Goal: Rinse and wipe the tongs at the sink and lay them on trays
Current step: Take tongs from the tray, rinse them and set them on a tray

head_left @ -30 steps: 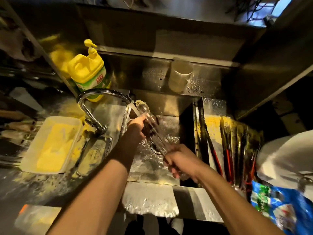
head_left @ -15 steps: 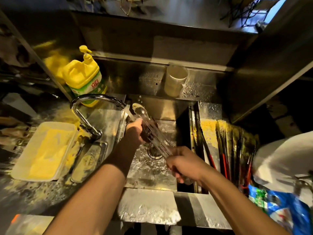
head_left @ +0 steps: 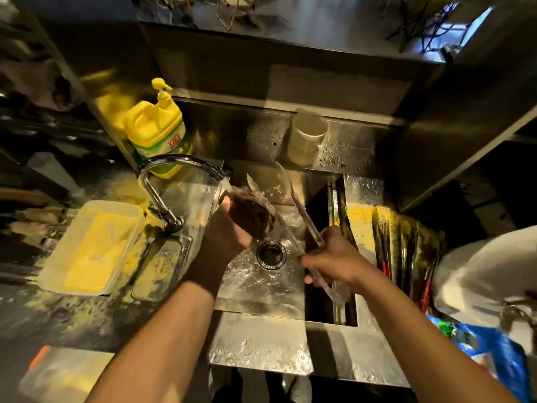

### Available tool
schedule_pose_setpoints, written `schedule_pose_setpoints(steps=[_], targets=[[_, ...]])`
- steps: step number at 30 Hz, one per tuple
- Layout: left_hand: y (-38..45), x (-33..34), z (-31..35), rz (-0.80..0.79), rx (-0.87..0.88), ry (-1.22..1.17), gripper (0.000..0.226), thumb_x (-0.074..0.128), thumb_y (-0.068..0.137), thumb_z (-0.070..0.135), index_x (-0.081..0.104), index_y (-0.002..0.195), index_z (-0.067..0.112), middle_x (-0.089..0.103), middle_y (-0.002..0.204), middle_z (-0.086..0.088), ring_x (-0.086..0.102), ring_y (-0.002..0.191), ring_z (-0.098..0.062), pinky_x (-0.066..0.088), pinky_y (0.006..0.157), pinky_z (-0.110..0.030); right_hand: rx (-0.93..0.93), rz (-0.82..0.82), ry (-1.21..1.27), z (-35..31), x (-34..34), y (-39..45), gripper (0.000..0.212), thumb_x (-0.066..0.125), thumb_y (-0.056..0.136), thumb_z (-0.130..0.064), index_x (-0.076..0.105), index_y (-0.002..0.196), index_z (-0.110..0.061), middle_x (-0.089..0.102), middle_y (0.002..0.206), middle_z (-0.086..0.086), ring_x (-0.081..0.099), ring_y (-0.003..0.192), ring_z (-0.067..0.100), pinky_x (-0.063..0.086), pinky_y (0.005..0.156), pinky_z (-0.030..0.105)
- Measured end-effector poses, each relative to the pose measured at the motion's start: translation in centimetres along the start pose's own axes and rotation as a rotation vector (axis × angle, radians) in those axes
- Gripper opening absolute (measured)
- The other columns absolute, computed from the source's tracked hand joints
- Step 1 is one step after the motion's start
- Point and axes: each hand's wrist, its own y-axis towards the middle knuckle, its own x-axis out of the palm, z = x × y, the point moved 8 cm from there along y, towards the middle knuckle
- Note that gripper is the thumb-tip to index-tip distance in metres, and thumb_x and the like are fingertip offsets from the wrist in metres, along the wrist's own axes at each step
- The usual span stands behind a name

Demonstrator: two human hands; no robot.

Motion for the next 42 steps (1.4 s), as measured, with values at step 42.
schedule_pose_setpoints(steps=[42], targets=[[3.2, 0.1, -1.0, 0.496, -0.223, 0.344, 0.034, 0.039, 0.106, 0.025, 0.061, 0.086, 0.010, 0.068, 0.068, -0.008, 0.067, 0.062, -0.024, 0.057, 0.057, -0.032, -0.027, -0.090, -0.280, -3.1, 3.4, 2.0, 0.009, 0.057, 0.084, -0.005, 0.063, 0.089, -0.008, 0.064, 0.063, 0.006, 0.057, 0.041, 0.012, 0.048, 0.043, 0.027]])
